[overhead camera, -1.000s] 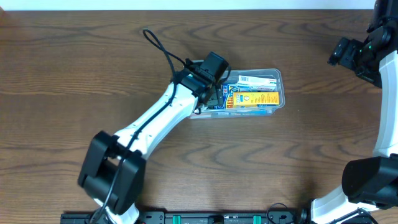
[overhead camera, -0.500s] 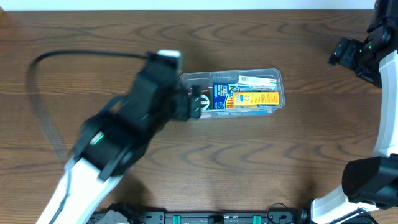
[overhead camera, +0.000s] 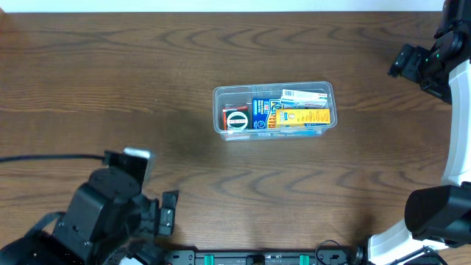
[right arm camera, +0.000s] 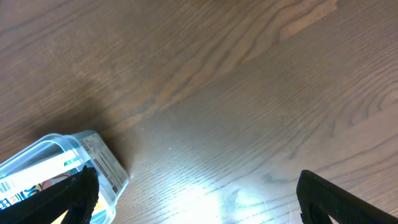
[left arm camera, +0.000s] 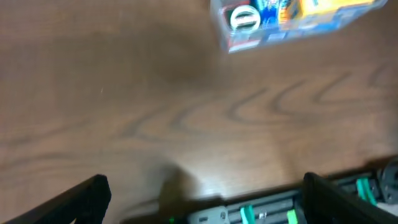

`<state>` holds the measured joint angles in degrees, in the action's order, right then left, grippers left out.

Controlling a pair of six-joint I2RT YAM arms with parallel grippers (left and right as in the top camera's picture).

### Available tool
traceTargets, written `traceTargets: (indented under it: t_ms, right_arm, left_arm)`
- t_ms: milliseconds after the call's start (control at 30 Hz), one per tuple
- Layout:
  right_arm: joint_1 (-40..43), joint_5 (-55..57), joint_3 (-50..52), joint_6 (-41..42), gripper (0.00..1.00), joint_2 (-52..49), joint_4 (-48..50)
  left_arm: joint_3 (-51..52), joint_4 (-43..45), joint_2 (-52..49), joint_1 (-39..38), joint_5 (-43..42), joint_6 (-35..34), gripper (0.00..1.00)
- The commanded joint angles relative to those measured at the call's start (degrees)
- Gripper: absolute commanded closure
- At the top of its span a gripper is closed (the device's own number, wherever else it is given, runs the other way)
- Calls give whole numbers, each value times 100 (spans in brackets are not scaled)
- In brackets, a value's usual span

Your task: Pack container

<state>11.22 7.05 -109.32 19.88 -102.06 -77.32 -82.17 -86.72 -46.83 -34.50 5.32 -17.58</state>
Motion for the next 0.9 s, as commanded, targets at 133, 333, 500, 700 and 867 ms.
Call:
traceTargets:
  t_ms: [133,333,500,700,867]
  right_arm:
    - [48,2,-7,-22,1,-26,-7]
    - [48,2,-7,-22,1,-26,-7]
    - [48,2,-7,-22,1,-24,-7]
    - [48,2,-7,-22,1,-26,-7]
    - [48,2,-7,-22,1,-24,-7]
  left_arm:
    - [1178,1410,424,540,116,-111,2]
    - [3084,3904,1554,1690,-33,-109,2]
    - [4653,5877,2590,2542,-472,-105,2]
    - [5871,7322,3497,3298,-1012,-85,2]
    - [6448,7934,3950,3499,-1008,214,2]
